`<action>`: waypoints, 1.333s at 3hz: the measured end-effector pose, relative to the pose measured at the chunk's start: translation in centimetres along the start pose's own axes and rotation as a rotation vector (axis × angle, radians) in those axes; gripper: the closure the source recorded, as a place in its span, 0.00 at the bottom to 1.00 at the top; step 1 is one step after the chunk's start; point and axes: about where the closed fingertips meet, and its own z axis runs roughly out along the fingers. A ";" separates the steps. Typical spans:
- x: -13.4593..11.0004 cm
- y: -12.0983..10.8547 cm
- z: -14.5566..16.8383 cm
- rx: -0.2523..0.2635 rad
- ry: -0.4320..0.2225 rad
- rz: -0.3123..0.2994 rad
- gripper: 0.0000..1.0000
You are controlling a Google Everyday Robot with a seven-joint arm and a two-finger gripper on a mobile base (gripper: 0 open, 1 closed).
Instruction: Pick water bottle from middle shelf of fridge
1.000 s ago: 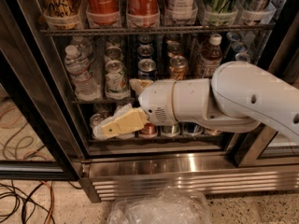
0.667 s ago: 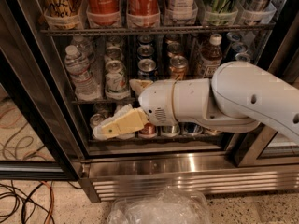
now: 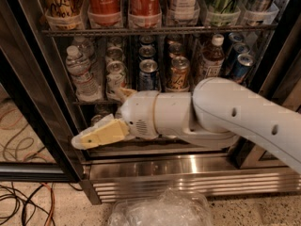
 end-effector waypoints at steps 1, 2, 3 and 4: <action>0.0 2.3 2.5 0.011 -0.055 0.038 0.00; 0.1 4.7 4.4 0.020 -0.108 0.105 0.00; -0.6 7.1 6.0 -0.008 -0.126 0.139 0.00; -1.8 9.0 6.7 -0.035 -0.123 0.142 0.00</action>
Offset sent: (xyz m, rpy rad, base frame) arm -0.0533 0.0849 -0.0105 0.2203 0.1203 -0.1019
